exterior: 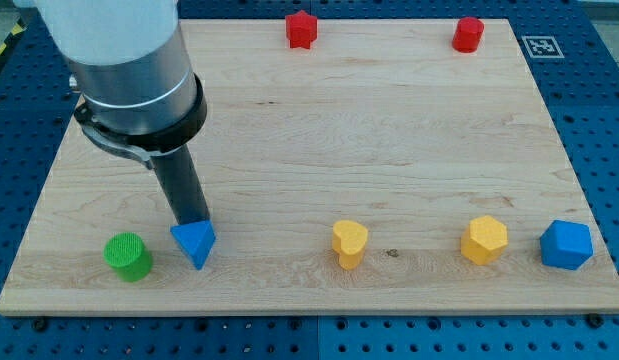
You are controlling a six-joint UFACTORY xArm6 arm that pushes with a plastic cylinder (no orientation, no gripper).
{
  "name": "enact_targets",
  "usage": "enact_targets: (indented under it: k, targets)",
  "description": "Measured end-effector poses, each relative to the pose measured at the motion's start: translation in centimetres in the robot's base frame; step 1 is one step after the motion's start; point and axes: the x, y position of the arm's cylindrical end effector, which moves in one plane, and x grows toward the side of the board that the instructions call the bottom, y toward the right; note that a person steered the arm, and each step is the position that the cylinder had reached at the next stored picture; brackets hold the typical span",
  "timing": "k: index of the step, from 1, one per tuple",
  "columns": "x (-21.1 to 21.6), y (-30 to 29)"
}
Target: Push the green star closer to the red star
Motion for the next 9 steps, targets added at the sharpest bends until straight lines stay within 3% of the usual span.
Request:
enact_targets:
  k: [1, 2, 5, 6, 9]
  targets:
    - [-1.1, 0.3]
    - [-4.9, 0.0]
    - [-23.1, -12.1]
    - [-29.5, -13.3]
    - [-34.4, -13.3]
